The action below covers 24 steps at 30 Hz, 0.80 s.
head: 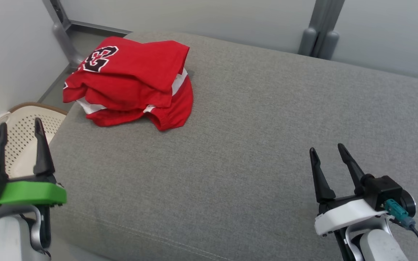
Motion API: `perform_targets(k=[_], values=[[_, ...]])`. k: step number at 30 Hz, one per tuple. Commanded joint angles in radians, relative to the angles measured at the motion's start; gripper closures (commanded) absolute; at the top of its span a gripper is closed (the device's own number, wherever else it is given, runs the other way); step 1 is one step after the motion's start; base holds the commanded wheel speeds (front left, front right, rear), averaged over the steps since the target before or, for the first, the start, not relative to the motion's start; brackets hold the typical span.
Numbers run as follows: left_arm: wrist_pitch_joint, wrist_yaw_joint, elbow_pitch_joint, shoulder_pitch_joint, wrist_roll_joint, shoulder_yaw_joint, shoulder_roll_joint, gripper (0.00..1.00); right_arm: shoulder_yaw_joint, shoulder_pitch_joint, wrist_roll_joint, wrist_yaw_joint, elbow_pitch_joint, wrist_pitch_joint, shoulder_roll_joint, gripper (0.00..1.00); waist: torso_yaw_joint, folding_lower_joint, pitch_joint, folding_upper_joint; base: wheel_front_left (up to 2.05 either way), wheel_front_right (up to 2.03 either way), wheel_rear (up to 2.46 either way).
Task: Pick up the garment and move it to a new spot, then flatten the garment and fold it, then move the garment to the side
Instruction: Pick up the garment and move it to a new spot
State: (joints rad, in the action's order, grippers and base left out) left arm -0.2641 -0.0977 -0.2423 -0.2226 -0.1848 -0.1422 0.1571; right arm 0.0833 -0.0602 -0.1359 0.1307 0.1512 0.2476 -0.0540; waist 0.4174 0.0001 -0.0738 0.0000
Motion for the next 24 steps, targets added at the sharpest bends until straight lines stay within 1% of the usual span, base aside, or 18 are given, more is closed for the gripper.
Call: perform_targets(k=[1,6,10,14,20,24], values=[[-0.001,-0.007,-0.007,-0.049,-0.011,-0.008,0.017,0.00,-0.010,-0.019,0.010,0.000,-0.011,-0.006,-0.015,0.00,-0.083,-0.0001,-0.083,0.0000,0.00,0.00,0.00],[-0.001,-0.017,-0.051,-0.187,-0.052,-0.042,0.077,0.00,-0.044,-0.047,0.035,0.000,-0.055,-0.023,-0.028,0.00,-0.178,-0.0001,-0.184,0.0000,0.00,0.00,0.00],[0.000,-0.026,-0.109,-0.298,-0.089,-0.051,0.139,0.00,-0.078,-0.066,0.052,0.000,-0.090,-0.023,-0.035,0.00,-0.236,-0.0001,-0.258,0.0000,0.00,0.00,0.00],[0.007,-0.031,-0.186,-0.410,-0.127,-0.044,0.201,0.00,-0.107,-0.087,0.066,0.000,-0.124,-0.026,-0.040,0.00,-0.281,-0.0001,-0.336,0.0000,0.00,0.00,0.00],[0.044,-0.033,-0.312,-0.522,-0.179,-0.006,0.248,0.00,-0.132,-0.106,0.078,0.000,-0.157,-0.023,-0.039,0.00,-0.314,-0.0001,-0.401,0.0000,0.00,0.00,0.00],[0.089,-0.033,-0.405,-0.563,-0.211,0.023,0.273,0.00,-0.129,-0.110,0.087,0.000,-0.169,-0.025,-0.036,0.00,-0.323,-0.0001,-0.417,0.0000,0.00,0.00,0.00]])
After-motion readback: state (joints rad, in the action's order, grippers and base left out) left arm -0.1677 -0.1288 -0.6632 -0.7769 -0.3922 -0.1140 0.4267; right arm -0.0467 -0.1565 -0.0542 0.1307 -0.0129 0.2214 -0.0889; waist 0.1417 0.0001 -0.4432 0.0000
